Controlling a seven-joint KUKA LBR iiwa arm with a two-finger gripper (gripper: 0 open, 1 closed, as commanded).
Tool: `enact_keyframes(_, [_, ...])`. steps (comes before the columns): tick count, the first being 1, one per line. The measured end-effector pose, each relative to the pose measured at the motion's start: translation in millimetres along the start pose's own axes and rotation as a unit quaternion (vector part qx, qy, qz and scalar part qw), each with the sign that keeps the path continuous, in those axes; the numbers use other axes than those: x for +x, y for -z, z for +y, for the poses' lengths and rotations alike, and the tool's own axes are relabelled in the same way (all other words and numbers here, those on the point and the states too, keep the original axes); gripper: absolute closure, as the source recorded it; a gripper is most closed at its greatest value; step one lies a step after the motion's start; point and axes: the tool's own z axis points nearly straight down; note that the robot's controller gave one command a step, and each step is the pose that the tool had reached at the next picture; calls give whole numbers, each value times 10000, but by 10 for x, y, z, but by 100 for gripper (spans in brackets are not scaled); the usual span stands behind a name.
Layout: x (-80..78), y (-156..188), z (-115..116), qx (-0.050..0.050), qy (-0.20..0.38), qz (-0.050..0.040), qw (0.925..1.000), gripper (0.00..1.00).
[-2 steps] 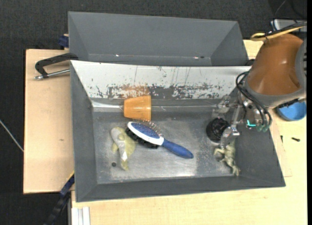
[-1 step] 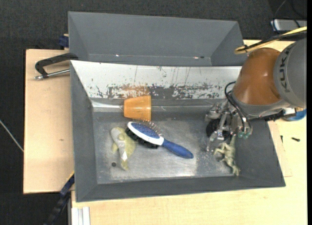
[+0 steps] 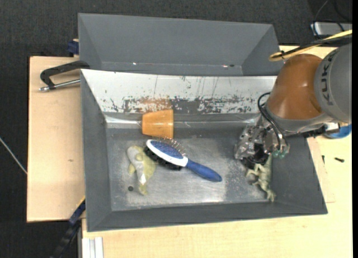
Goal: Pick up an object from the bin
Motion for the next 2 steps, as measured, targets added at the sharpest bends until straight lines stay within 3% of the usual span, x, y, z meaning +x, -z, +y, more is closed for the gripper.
enact_keyframes(1, [1, 0, -9, 8, -4, 1, 10000, 0])
enact_keyframes(2, [-1, 1, 0, 2, -1, -1, 10000, 100])
